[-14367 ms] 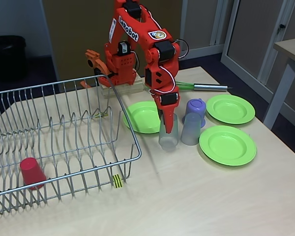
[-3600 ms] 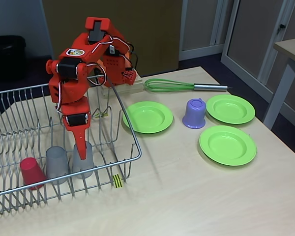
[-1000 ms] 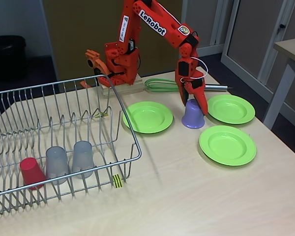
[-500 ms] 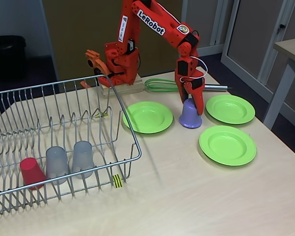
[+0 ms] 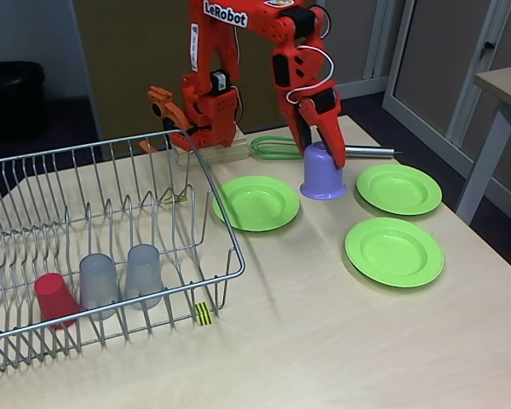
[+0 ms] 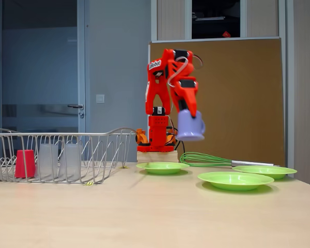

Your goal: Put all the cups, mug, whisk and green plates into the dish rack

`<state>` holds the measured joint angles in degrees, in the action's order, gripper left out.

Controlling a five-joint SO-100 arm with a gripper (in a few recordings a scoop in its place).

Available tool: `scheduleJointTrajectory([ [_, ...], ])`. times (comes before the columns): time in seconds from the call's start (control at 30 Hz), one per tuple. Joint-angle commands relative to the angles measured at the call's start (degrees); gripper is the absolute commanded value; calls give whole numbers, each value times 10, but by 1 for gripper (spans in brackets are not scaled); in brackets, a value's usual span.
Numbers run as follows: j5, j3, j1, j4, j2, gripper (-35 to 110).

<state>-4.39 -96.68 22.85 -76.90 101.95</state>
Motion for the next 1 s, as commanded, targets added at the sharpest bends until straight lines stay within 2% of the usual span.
scheduleJointTrajectory([
  [0.0,-93,51,-79,-47,72,15],
  [0.27,-266,139,-309,-105,91,15],
  [0.47,-338,236,-430,-83,-27,15],
  [0.63,-354,287,-461,-44,-145,16],
  [0.97,-337,373,-430,-34,-307,17],
])
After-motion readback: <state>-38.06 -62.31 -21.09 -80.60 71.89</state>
